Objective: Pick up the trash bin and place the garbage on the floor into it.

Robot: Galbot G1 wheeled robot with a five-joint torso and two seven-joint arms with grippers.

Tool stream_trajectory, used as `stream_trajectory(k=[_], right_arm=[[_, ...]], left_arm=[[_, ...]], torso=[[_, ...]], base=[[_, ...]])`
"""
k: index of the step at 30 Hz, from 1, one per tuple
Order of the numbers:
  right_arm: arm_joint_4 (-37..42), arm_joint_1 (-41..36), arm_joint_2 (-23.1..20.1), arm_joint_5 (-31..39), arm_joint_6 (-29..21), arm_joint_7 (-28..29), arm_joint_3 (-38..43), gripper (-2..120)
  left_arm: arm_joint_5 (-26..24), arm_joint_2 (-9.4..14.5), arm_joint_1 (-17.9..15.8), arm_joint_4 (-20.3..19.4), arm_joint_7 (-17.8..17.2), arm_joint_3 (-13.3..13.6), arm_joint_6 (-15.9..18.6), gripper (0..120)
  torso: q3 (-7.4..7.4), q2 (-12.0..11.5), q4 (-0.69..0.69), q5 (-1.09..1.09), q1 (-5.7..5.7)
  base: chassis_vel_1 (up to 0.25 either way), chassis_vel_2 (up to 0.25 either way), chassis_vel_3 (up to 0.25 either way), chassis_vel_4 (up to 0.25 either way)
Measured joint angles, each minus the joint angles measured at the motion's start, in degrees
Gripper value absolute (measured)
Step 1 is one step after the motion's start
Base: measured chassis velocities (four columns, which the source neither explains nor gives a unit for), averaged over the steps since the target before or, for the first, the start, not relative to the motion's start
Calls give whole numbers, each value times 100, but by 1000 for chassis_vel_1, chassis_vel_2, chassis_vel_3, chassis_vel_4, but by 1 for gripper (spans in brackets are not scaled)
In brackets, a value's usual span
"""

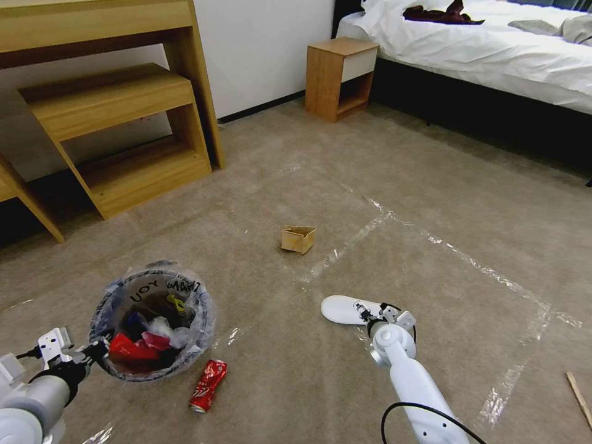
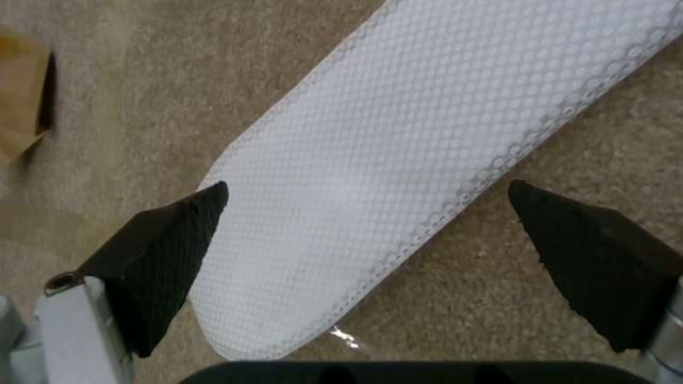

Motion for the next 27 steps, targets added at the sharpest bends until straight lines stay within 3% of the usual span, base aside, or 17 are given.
stream_trajectory(k=[27], right_arm=[[-201, 133, 83, -60, 62, -134, -96, 100]], left_arm=[[21, -13, 50, -13, 16, -11, -31, 1]], torso=[[0, 0, 1, 0, 0]], base=[[0, 0, 0, 0]])
